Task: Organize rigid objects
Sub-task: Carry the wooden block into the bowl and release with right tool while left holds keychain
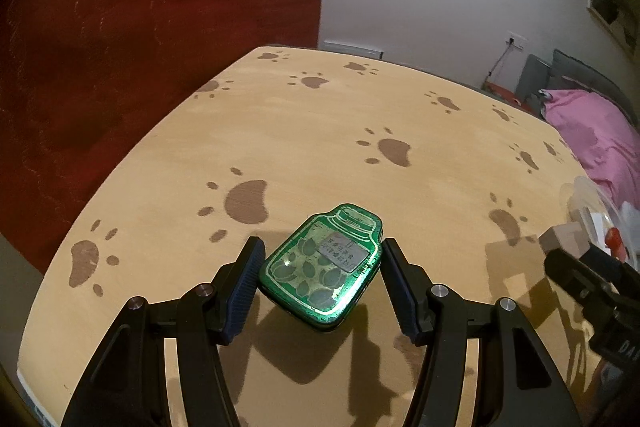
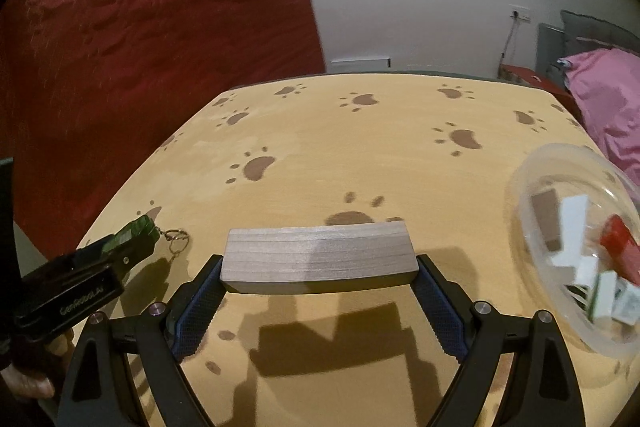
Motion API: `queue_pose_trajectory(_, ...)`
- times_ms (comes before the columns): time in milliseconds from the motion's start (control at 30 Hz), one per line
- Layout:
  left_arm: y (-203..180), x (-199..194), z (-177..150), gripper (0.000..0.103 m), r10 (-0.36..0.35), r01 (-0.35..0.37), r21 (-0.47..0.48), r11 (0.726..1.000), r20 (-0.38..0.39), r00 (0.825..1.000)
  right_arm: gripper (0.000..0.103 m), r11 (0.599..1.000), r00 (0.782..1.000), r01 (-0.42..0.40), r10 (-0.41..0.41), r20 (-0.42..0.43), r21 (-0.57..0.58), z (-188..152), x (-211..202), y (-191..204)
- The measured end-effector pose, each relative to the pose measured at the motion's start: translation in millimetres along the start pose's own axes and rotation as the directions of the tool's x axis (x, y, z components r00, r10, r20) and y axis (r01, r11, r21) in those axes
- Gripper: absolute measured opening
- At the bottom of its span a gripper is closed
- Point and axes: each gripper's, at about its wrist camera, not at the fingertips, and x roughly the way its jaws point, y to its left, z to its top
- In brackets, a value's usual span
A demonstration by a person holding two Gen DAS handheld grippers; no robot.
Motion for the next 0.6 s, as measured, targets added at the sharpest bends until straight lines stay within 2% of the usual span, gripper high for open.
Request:
queue_pose_trajectory(233, -21.6, -7.9, -0.8, 0.060, -0.029, 0.028, 0.038, 0.999, 0.009, 1.000, 0.093, 0.996, 0.996, 0.063, -0.066, 0.052, 0.060, 0.3, -27.1, -38.2)
queue_pose_trajectory(600, -43.2, -10.2, -3.2, 0.060, -0.055, 0.055, 0.064, 0.996, -0.001, 0.998, 0.093, 0.975, 0.981, 0.165, -0.178, 0.081, 0.147, -3.4, -54.8, -97.9)
